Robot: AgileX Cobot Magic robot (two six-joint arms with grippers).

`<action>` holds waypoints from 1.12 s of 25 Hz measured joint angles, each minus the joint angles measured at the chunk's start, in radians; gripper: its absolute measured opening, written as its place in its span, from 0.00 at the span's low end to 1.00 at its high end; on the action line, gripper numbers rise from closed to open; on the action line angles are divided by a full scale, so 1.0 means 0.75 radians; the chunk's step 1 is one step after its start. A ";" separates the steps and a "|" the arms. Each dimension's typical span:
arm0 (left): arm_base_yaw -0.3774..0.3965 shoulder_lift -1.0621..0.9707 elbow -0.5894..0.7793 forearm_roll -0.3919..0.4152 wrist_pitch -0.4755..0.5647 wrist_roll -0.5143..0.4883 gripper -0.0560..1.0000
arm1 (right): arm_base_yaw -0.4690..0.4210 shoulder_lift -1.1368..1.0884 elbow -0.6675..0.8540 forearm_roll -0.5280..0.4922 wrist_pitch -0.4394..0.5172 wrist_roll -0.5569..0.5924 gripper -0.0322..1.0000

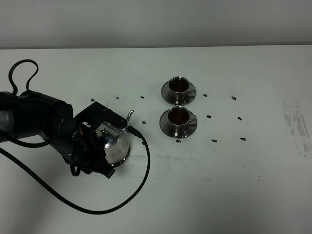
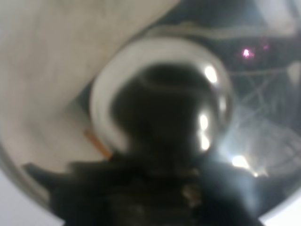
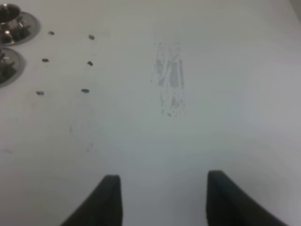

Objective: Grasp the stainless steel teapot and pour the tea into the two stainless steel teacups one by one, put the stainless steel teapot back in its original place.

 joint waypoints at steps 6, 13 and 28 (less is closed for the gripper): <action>0.000 -0.011 0.000 0.000 0.017 -0.001 0.46 | 0.000 0.000 0.000 0.000 0.000 0.000 0.42; 0.000 -0.160 0.000 0.000 0.103 -0.004 0.47 | 0.000 0.000 0.000 0.000 0.000 0.000 0.42; 0.000 -0.812 0.001 0.000 0.198 -0.035 0.47 | 0.000 0.000 0.000 0.000 0.000 0.000 0.42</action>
